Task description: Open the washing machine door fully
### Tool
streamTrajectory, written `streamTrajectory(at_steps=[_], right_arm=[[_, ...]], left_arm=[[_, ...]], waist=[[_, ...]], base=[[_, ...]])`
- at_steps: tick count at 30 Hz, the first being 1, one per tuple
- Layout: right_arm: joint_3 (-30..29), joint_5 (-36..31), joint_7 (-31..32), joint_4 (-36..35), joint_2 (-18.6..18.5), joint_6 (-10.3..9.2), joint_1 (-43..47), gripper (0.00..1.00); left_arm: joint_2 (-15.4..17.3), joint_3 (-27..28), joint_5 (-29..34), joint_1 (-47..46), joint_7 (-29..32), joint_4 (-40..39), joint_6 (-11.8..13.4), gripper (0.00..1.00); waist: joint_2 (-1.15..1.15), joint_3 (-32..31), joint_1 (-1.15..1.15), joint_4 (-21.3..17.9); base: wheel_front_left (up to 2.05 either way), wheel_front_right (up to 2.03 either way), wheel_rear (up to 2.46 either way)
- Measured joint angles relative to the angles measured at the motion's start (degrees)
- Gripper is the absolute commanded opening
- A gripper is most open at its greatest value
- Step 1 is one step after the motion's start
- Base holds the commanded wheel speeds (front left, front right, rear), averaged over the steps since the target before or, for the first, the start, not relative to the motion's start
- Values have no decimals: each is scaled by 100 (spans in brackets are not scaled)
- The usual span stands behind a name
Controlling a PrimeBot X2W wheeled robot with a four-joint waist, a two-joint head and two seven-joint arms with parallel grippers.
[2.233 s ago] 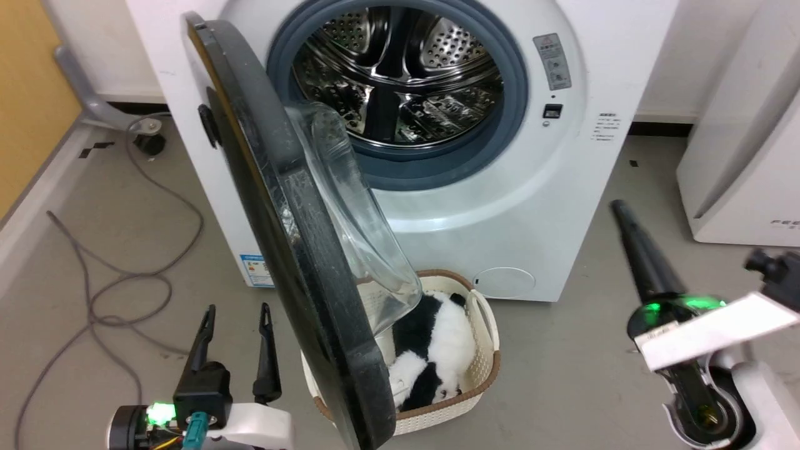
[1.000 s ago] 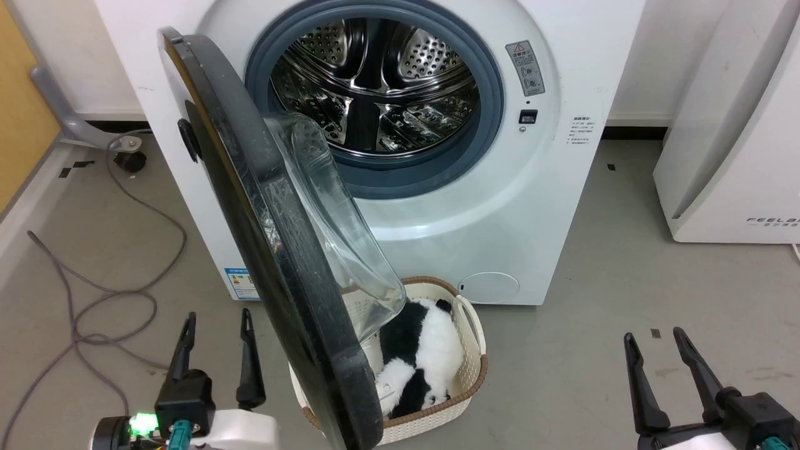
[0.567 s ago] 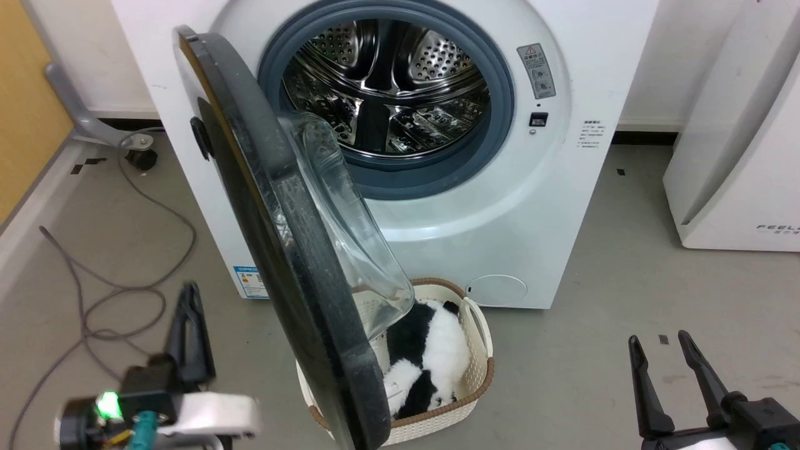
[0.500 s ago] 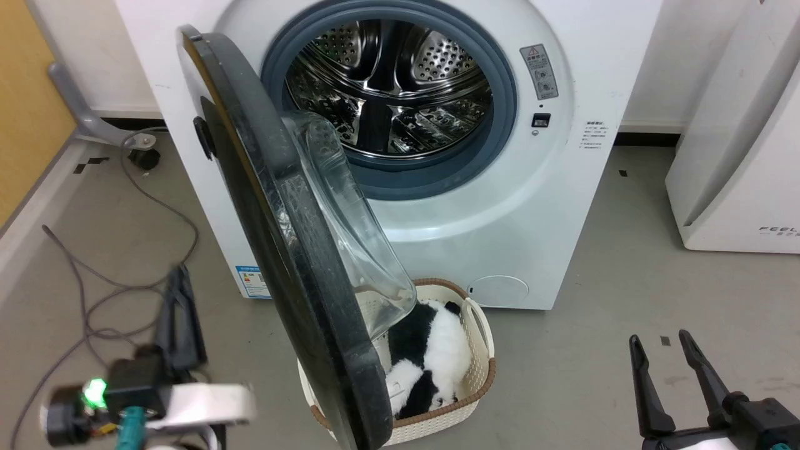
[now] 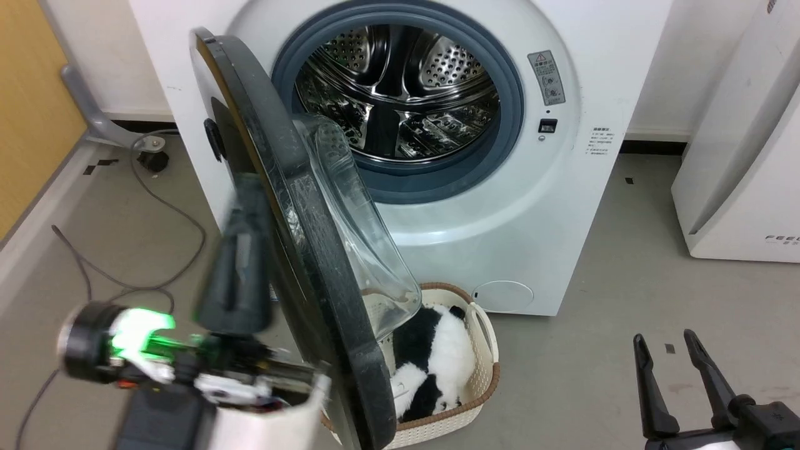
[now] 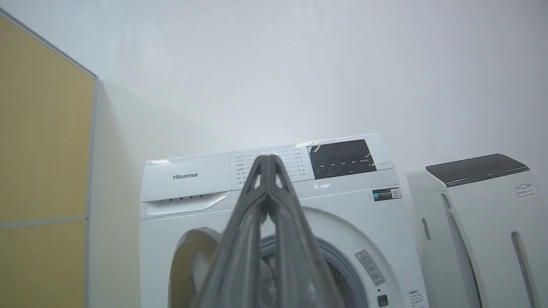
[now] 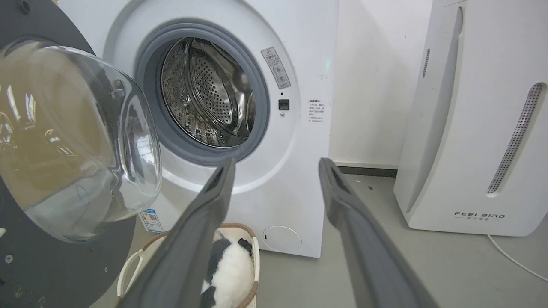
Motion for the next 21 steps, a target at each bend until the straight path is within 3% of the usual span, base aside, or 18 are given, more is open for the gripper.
streamTrajectory(at_steps=[10, 21], right_arm=[[-4, 4, 0, -21, 0, 0, 0, 100], [-31, 4, 0, -31, 1, 0, -1, 100]], left_arm=[[-130, -1412, 45, 1, 3, -24, -522, 0], [-118, -2257, 43, 307, 118, 694, -759, 0]], waist=[[0, -35, 0, -6], [0, -35, 0, 13]], base=[[0, 0, 0], [0, 0, 0]])
